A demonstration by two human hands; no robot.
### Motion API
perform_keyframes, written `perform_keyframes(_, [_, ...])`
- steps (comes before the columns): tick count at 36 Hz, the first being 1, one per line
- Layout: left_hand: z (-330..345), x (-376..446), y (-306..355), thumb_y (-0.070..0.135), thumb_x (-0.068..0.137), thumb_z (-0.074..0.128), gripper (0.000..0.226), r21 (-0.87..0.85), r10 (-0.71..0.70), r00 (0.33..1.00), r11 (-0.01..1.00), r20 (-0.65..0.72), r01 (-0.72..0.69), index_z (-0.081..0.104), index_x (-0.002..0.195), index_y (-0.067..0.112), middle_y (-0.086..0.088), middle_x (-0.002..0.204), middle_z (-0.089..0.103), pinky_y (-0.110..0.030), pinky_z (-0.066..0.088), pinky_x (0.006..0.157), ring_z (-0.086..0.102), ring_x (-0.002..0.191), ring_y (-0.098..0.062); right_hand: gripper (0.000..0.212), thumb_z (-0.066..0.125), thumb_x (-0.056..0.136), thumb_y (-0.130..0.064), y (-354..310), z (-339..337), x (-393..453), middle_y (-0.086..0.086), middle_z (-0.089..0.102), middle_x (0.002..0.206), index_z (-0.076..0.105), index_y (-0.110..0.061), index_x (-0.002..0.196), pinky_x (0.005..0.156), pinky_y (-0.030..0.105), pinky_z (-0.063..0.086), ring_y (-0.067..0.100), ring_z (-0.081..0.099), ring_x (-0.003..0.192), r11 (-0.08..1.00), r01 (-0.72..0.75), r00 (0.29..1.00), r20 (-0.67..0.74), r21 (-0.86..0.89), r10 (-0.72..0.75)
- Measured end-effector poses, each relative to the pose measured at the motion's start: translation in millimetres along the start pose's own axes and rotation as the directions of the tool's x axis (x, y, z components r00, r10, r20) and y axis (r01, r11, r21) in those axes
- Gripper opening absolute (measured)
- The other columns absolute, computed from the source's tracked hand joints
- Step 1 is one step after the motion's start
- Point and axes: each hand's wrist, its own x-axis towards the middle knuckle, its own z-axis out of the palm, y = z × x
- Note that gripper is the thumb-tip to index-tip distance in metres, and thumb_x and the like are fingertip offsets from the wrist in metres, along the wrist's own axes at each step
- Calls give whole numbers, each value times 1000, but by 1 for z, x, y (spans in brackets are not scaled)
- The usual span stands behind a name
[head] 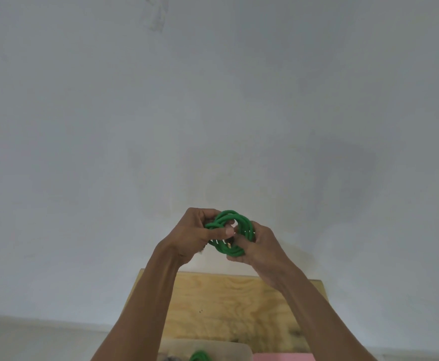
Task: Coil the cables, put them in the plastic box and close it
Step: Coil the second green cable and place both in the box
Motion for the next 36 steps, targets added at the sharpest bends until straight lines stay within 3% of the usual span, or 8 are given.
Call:
perform_keyframes(6, [3, 1, 6, 7, 87, 76, 13, 184, -8, 1000, 983, -16, 11, 73, 99, 4, 1, 70, 66, -17, 42, 51, 57, 56, -6, 10, 69, 90, -2, 3, 4, 0, 24, 70, 99, 66, -2, 100, 70, 43, 63, 32, 74, 88, 999, 51, 986, -159, 10, -48])
perform_keyframes(11, [1, 2, 1, 8, 87, 76, 11, 196, 14, 999, 981, -52, -4, 70, 89, -1, -6, 70, 63, -26, 42, 53, 51, 59, -16, 9, 68, 92, -6, 9, 7, -2, 19, 74, 95, 68, 0, 98, 77, 41, 63, 29, 75, 90, 997, 41, 985, -168, 70, -28])
perform_keyframes(15, [1, 0, -1, -2, 81, 79, 17, 108, 32, 999, 994, -38, -28, 70, 93, -9, -9, 76, 71, -24, 52, 63, 67, 68, -16, 13, 66, 94, -10, 12, 7, 0, 17, 75, 98, 68, -3, 104, 79, 41, 63, 27, 75, 93, 996, 89, 991, -102, -21, -91])
perform_keyframes(24, [-1, -5, 1, 0, 86, 74, 23, -37, 14, 1000, 999, -24, -15, 64, 97, -17, -12, 72, 68, -19, 51, 57, 66, 59, -13, 20, 63, 92, 1, 5, 3, -4, 22, 74, 108, 67, 6, 111, 88, 46, 59, 35, 72, 103, 949, -33, 999, 38, 314, 22])
perform_keyframes(25, [-2, -4, -1, 6, 84, 78, 30, -68, 14, 1000, 998, -23, -16, 64, 98, -16, -16, 76, 68, -25, 53, 63, 68, 65, -18, 21, 63, 92, 1, 4, 3, -5, 22, 74, 108, 66, 6, 112, 88, 46, 59, 34, 72, 103, 947, -38, 999, 43, 318, 26])
perform_keyframes(28, [-4, -6, -4, 21, 76, 85, 43, -81, 3, 1000, 997, 0, -3, 67, 98, -10, -21, 85, 69, -43, 51, 81, 68, 82, -32, 19, 69, 91, -9, 2, 2, -7, 19, 75, 102, 68, 1, 107, 82, 43, 61, 30, 74, 97, 986, 3, 1000, -25, 168, 1])
perform_keyframes(32, [-2, -5, -6, 10, 76, 82, 30, -33, 2, 998, 999, 66, 0, 68, 97, -6, -31, 93, 68, -38, 53, 79, 67, 85, -33, 6, 70, 92, -13, 6, 1, -3, 11, 77, 88, 71, -9, 96, 75, 38, 63, 25, 76, 84, 992, 78, 985, -148, -101, -92])
perform_keyframes(36, [-2, -2, -5, 1, 83, 77, 21, -56, 22, 997, 998, 73, -18, 65, 98, -8, -26, 92, 69, -32, 57, 75, 71, 83, -30, 3, 72, 89, -11, 4, 1, -2, 11, 77, 82, 73, -9, 92, 76, 38, 63, 25, 76, 81, 986, 105, 976, -177, -132, -127])
